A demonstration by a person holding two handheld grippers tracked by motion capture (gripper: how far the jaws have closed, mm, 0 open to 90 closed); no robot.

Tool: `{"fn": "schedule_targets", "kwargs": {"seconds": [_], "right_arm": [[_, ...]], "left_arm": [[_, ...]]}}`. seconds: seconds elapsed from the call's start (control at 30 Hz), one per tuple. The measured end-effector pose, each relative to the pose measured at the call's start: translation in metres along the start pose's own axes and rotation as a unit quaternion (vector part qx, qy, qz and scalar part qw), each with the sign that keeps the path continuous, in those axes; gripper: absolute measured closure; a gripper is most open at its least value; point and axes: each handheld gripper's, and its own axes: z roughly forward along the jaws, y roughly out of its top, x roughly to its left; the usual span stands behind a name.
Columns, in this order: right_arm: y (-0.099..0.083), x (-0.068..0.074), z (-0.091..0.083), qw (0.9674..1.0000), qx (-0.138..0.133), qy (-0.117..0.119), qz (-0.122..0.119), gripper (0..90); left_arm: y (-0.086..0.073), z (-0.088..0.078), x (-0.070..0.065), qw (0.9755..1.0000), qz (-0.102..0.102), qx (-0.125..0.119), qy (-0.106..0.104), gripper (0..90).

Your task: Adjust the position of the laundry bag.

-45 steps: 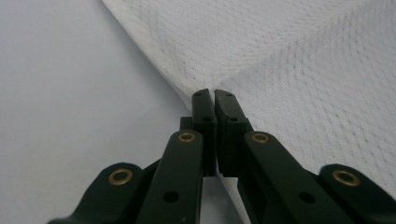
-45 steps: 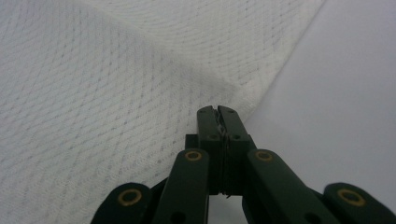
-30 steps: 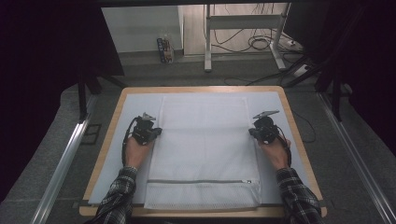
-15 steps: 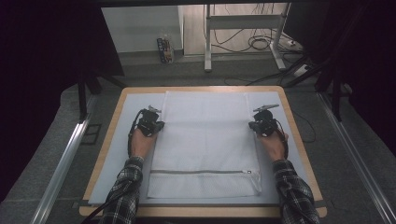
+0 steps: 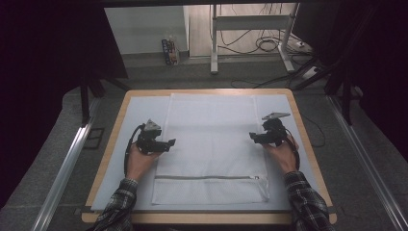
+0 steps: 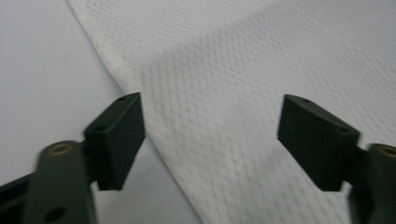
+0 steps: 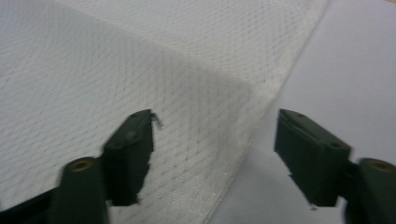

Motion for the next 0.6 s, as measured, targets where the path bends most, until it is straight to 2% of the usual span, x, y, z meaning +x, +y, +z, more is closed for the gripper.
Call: {"fn": "schedule_targets", "kwargs": {"seconds": [0.03,0.2,0.3,0.4,0.5,0.6], "right_arm": [[0.0,0.0,0.0,1.0,0.0,0.0,0.0,20.9],[-0.005,0.005,-0.007,0.9999,-0.003,0.013,-0.01,9.2],[-0.01,0.01,-0.015,0.9994,-0.004,0.031,-0.012,4.1],[-0.013,0.015,-0.024,0.9994,-0.011,0.032,-0.01,0.0],[-0.017,0.02,-0.033,0.9988,-0.021,0.041,-0.013,0.0],[-0.022,0.025,-0.04,0.9983,-0.023,0.053,-0.011,0.0]], "left_arm": [[-0.001,-0.003,-0.001,1.0,0.002,0.003,0.0,17.1],[-0.007,-0.017,-0.004,0.9998,-0.005,-0.006,-0.019,7.0],[-0.011,-0.023,-0.007,0.9999,0.002,-0.005,-0.015,4.6],[-0.017,-0.029,-0.013,0.9998,0.018,-0.007,-0.009,3.0],[-0.024,-0.035,-0.02,0.9991,0.041,-0.005,0.004,1.7],[-0.031,-0.042,-0.028,0.9986,0.052,-0.004,0.007,0.9]]}}
